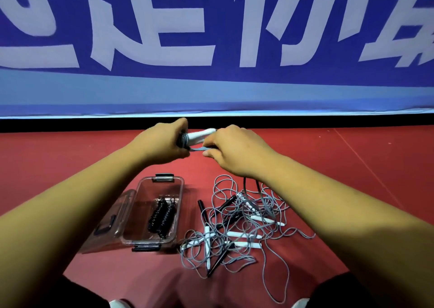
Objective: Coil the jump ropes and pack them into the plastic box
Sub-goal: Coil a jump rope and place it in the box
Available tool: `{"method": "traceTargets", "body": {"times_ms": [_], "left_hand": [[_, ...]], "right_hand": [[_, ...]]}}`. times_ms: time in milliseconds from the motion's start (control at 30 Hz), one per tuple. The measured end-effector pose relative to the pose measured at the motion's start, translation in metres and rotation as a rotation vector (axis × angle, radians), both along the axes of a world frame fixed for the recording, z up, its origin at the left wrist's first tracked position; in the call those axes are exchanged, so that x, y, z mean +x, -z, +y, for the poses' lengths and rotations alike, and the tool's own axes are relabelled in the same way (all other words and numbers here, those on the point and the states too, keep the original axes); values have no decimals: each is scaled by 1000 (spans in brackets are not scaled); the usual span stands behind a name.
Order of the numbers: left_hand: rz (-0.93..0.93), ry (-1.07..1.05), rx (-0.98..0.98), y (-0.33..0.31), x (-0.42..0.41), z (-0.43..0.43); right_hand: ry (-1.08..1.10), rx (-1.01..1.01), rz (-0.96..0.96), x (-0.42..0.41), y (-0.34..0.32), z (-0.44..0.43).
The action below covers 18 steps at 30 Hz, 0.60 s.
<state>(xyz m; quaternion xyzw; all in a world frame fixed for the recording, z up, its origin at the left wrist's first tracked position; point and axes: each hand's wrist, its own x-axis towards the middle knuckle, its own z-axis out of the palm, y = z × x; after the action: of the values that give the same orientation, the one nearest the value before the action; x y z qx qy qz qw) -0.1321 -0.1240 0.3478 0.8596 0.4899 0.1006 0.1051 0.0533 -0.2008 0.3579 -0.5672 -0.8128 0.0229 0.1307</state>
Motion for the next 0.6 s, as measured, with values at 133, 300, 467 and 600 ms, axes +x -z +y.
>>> {"method": "traceTargets", "body": {"times_ms": [133, 300, 467, 600], "left_hand": [[246, 190, 33, 0, 10, -12], [259, 321, -13, -2, 24, -24], [156, 460, -73, 0, 22, -29], [-59, 502, -188, -4, 19, -30]], "right_hand": [[32, 78, 40, 7, -8, 1], [14, -62, 270, 26, -1, 13], [-85, -297, 507, 45, 2, 17], [-99, -464, 667, 60, 18, 21]]}}
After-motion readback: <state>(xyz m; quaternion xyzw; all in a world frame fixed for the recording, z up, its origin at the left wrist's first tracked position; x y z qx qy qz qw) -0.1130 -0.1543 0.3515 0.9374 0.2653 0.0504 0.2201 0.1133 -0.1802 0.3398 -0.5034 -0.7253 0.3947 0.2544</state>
